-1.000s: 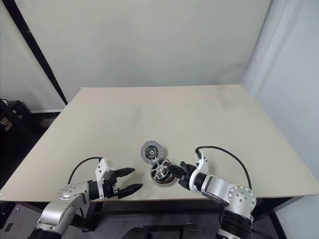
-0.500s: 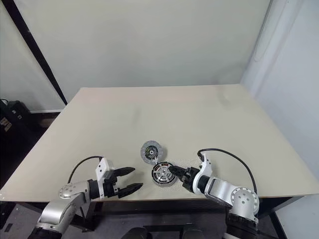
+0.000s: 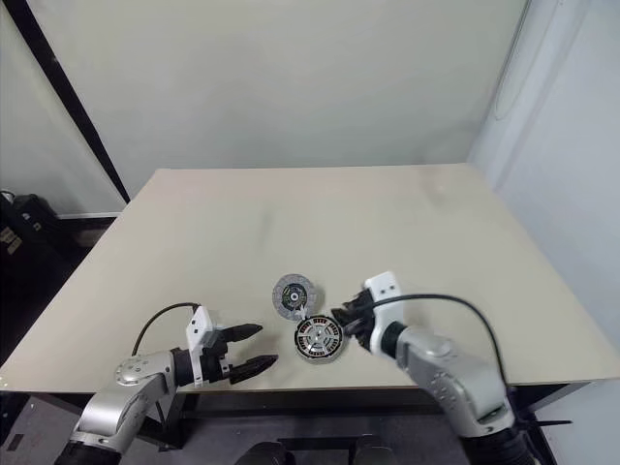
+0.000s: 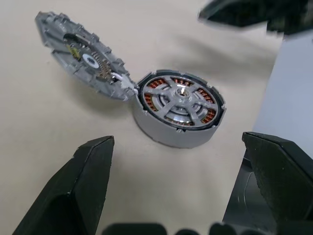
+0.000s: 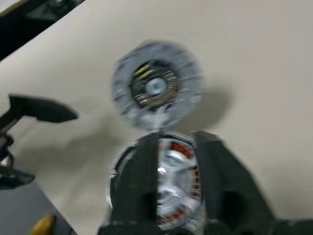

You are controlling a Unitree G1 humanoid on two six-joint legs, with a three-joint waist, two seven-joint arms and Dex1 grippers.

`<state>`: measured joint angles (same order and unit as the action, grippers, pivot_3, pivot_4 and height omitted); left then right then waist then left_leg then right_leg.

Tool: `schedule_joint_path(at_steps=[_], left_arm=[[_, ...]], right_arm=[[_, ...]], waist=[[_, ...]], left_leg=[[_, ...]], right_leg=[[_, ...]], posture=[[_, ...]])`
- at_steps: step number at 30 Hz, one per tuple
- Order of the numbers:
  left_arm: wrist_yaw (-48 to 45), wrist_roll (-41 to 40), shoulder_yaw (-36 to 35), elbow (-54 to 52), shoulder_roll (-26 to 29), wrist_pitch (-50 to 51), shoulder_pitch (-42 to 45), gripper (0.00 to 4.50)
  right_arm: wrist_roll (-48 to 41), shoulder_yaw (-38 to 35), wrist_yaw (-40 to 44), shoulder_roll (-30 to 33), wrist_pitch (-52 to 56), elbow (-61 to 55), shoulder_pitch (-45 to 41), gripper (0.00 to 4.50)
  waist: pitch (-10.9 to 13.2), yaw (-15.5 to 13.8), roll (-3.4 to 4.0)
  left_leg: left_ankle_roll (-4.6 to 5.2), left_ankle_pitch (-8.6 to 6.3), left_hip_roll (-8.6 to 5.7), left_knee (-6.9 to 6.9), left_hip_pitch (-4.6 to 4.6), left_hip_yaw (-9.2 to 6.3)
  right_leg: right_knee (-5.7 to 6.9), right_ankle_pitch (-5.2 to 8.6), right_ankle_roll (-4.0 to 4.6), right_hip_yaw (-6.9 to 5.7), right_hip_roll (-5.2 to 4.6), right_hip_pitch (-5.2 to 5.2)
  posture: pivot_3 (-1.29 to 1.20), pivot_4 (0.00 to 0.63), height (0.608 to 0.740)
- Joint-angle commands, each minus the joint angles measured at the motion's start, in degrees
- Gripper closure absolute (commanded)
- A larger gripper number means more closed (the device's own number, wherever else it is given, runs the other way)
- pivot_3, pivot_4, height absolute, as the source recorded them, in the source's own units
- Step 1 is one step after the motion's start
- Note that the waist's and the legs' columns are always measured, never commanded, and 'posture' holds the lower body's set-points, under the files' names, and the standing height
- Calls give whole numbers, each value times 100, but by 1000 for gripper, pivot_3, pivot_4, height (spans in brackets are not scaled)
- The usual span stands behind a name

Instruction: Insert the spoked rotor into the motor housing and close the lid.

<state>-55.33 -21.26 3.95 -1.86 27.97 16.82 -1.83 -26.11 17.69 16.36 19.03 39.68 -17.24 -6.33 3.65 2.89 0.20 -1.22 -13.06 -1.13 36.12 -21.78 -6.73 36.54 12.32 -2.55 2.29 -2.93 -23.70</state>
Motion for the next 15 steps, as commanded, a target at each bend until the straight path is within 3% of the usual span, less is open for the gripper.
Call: schedule_joint_path(at_steps=[1,9,15], left_arm=[[17,-33,-98,-93,25,-86,95,0],[48,-42,-118,-179,54,-95,55,0],[81,-52,-116,-247,62,-74,7,0]], right_arm=[[570,171,132,-175,-689,508,-153,4459],[1307,319,345,-477,-1231,1666,-146,4459],[1378,132,490,-492,-1217,1221,-144,4459]], waist=[[3,-6,-7],[3,-4,-20],[3,-4,-20]], left_leg=[[0,0,-3,3,-2,1],[0,1,-5,12,9,-5],[1,1,-3,9,18,-6]], right_leg=[[0,0,0,2,-2,1],[11,-1,-1,1,-2,13],[12,-1,-1,1,0,19]], posture=[[0,0,740],[0,0,740],[0,0,740]])
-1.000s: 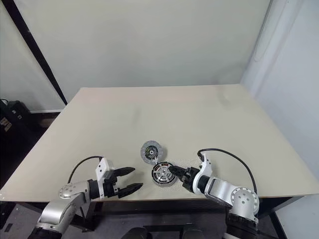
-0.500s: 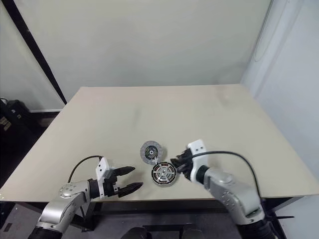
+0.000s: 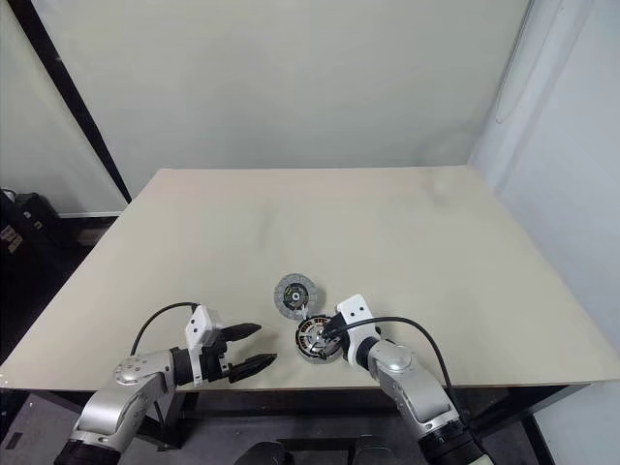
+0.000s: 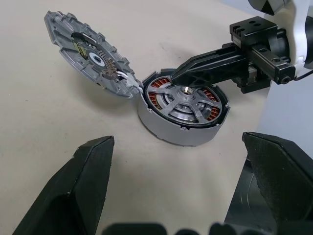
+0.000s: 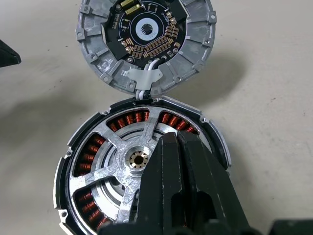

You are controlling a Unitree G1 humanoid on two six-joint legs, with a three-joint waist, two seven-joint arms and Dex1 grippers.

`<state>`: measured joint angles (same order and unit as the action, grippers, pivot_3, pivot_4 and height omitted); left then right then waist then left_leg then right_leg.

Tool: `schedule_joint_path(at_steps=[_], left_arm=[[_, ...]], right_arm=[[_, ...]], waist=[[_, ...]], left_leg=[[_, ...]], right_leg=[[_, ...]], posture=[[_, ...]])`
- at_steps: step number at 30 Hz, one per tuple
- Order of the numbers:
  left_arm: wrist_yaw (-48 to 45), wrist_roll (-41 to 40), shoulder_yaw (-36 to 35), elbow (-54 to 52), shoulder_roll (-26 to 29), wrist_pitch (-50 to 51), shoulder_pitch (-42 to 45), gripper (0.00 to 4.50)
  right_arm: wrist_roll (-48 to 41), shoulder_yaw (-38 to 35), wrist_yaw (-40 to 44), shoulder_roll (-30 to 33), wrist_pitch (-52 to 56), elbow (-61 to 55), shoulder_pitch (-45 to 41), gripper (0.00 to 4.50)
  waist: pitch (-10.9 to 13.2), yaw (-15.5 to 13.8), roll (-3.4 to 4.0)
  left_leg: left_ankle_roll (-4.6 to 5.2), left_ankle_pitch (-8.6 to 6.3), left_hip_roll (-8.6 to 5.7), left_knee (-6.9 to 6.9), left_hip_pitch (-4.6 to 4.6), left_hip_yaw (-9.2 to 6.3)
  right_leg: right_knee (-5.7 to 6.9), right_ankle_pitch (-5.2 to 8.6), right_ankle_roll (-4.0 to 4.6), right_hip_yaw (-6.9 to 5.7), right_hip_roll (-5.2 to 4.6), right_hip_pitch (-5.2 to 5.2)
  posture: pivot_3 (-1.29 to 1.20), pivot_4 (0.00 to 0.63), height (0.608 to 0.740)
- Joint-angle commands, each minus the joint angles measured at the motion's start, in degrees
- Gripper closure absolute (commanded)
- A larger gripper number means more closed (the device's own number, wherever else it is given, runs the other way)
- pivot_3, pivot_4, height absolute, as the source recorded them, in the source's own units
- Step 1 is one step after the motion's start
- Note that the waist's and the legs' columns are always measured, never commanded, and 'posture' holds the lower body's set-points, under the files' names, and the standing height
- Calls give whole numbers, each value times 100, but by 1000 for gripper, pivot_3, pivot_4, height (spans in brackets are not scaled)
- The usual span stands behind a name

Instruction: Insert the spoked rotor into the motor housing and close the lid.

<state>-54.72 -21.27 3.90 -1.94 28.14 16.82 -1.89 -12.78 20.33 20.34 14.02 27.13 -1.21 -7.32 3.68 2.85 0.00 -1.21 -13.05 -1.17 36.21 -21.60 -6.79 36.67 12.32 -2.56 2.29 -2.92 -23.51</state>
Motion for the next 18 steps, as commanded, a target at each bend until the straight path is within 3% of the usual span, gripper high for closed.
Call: schedule_joint_path(at_steps=[1,5,10,14,18], left_arm=[[20,-51,-110,-244,50,-69,10,0],[2,-43,-94,-202,61,-74,30,0],[-41,-14,-32,-84,39,-91,122,0],[-123,31,51,-1,65,-63,187,0],[-250,165,154,83,164,-119,256,0]], right_arm=[[68,-129,141,88,127,-569,-108,4290],[239,209,785,841,857,-1566,-528,3286],[709,1062,1831,2126,1503,-2432,-1232,1511],[888,1579,2486,2622,1670,-2632,-1628,35],[1330,2105,2945,2940,1606,-2600,-1945,13]], waist=[[0,0,0],[3,-1,4],[1,-2,-1],[2,-2,-5],[3,-2,-10]], left_leg=[[0,0,0,1,-1,1],[0,0,-2,5,-4,1],[0,0,0,10,-2,-4],[-1,0,-1,9,-4,-6],[0,0,-3,10,-6,-2]], right_leg=[[0,0,0,1,0,-1],[0,0,0,2,-1,-1],[0,0,0,-5,-2,1],[-1,0,0,-8,-2,-1],[-1,0,0,-5,-4,-2]], posture=[[0,0,740],[0,0,740],[0,0,740],[0,0,740],[0,0,740]])
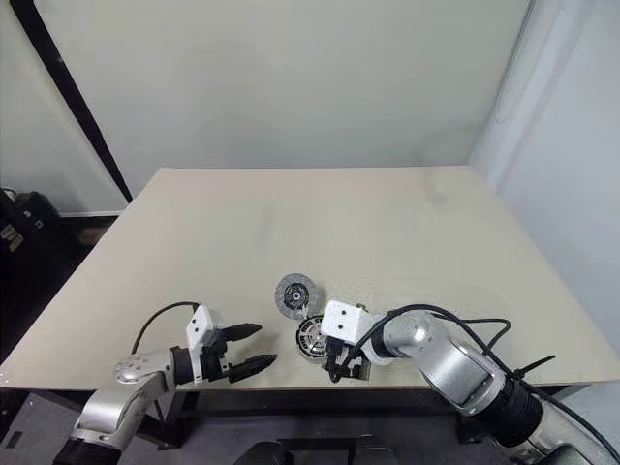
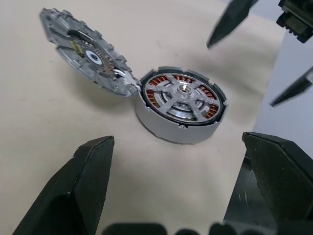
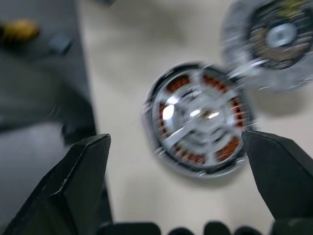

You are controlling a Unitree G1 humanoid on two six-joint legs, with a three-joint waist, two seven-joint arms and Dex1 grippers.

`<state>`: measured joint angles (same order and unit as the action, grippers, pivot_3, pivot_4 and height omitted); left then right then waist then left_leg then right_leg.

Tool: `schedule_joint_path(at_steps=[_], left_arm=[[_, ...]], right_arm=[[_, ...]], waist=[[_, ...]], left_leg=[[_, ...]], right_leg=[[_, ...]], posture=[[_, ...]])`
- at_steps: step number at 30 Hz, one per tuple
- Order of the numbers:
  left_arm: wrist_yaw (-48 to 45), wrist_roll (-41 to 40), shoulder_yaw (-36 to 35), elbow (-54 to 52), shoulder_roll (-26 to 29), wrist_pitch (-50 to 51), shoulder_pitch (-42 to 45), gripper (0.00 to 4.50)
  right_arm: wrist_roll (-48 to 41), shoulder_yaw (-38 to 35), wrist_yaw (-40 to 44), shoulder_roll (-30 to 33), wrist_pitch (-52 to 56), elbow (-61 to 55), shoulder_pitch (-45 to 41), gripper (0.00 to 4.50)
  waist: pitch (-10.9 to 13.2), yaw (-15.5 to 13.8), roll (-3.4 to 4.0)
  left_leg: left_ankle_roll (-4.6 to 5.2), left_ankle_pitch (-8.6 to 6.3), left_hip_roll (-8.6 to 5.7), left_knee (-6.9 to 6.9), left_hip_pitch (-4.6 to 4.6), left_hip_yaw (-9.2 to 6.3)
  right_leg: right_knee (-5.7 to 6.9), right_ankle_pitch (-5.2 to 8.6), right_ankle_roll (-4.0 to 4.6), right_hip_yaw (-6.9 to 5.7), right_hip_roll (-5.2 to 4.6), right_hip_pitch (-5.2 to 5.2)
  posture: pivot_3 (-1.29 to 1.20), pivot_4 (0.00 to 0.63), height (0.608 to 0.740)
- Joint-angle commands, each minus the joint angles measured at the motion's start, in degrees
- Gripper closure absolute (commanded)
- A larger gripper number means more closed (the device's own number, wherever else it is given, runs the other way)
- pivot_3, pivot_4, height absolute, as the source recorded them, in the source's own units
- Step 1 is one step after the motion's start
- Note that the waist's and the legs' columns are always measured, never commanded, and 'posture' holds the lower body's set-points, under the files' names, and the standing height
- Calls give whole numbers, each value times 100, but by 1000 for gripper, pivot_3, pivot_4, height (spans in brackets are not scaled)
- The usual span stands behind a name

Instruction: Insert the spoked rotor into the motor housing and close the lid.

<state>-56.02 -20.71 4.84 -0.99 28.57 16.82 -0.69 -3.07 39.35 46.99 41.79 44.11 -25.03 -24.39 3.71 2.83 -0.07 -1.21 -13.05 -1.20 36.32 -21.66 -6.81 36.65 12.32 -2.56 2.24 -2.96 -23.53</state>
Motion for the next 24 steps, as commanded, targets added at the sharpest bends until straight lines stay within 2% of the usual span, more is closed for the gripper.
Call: schedule_joint_path(at_steps=[1,10,20,24], left_arm=[[-177,178,109,28,180,-176,150,0],[-322,395,277,87,315,-354,219,0],[-331,438,312,113,287,-393,250,0],[-307,433,301,82,280,-384,232,0]], right_arm=[[456,297,368,202,-118,-183,-294,13],[1014,628,660,-13,-248,254,-505,13],[1357,626,645,-488,-574,1049,-405,13],[1471,611,623,-581,-692,1232,-345,846]], waist=[[0,0,-3],[0,0,-5],[-1,0,-6],[-1,0,-5]], left_leg=[[0,0,0,2,1,-2],[0,0,1,6,2,0],[1,1,0,10,3,-2],[1,1,0,14,6,-3]], right_leg=[[0,0,0,-2,0,2],[2,0,0,-1,0,2],[6,-1,-2,-2,1,6],[11,-2,-2,-2,2,8]], posture=[[0,0,740],[0,0,740],[0,0,740],[0,0,740]])
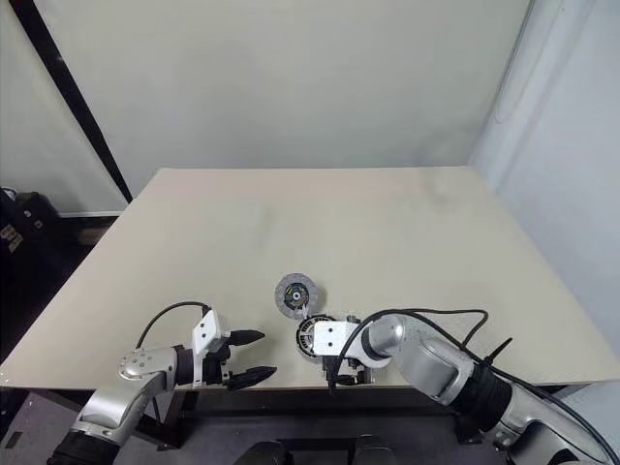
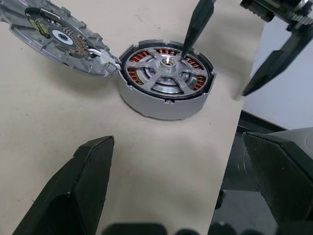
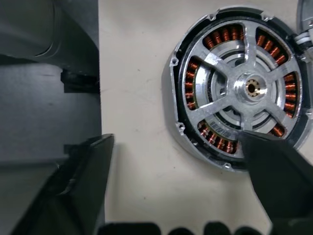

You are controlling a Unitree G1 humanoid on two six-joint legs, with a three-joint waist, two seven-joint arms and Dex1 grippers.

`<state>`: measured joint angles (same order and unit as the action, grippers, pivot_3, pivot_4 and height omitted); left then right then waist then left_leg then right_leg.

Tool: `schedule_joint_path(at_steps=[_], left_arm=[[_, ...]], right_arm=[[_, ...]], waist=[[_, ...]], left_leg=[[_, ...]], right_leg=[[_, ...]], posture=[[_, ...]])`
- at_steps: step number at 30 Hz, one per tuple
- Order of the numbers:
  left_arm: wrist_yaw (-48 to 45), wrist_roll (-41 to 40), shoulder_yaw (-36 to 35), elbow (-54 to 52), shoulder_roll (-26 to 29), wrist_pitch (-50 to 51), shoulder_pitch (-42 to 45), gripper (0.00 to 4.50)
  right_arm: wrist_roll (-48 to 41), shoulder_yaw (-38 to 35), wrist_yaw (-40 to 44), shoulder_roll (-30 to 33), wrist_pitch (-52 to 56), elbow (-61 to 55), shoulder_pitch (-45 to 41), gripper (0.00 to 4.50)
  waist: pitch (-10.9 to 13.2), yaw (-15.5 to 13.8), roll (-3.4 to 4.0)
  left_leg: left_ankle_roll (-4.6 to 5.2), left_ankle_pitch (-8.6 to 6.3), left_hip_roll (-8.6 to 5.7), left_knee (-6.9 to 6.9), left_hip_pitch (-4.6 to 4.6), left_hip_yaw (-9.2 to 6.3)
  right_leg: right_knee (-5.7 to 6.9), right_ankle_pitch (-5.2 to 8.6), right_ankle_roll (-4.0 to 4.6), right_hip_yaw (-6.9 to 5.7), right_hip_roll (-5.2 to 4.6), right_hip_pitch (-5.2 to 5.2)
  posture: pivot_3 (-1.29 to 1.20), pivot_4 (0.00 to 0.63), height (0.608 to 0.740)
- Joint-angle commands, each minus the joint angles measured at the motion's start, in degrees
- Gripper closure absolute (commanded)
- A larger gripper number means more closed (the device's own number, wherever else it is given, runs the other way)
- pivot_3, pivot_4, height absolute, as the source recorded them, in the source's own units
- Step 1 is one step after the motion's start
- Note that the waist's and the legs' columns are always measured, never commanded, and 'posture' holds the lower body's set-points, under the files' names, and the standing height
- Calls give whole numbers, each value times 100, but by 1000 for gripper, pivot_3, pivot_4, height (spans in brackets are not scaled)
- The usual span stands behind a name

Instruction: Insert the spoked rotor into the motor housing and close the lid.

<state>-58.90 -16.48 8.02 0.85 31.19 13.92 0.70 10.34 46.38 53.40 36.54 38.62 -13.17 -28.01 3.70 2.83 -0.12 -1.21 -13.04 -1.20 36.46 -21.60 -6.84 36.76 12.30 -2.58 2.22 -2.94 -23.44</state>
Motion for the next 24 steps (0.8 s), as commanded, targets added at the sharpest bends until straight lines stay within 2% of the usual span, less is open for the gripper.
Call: schedule_joint_path(at_steps=[1,9,11,15,24], left_arm=[[-17,8,-18,-107,18,-93,88,0],[45,-7,-75,-103,18,-78,59,0],[69,-9,-90,-87,8,-83,62,0],[119,-22,-105,-81,-14,-89,60,0],[231,-69,-150,2,-149,-124,93,0]], right_arm=[[151,-107,-12,-70,-160,53,35,1230],[255,-240,7,-238,-147,5,176,3981],[251,-289,15,-315,-71,-31,217,4385],[138,-458,-27,-540,230,-134,277,4486],[-208,-1009,-596,-1585,1447,-132,304,4486]], waist=[[0,0,0],[-3,0,-4],[-3,0,1],[-4,0,-1],[-5,6,-1]], left_leg=[[0,0,0,2,0,0],[0,0,1,7,4,-1],[0,0,2,8,4,-3],[0,0,0,16,3,-6],[0,1,10,24,12,-3]], right_leg=[[0,0,0,0,0,0],[2,0,0,0,1,6],[4,0,0,-1,3,7],[5,0,0,-1,3,10],[26,-1,1,-1,11,6]], posture=[[0,0,740],[0,0,740],[0,0,740],[0,0,740],[0,0,740]])
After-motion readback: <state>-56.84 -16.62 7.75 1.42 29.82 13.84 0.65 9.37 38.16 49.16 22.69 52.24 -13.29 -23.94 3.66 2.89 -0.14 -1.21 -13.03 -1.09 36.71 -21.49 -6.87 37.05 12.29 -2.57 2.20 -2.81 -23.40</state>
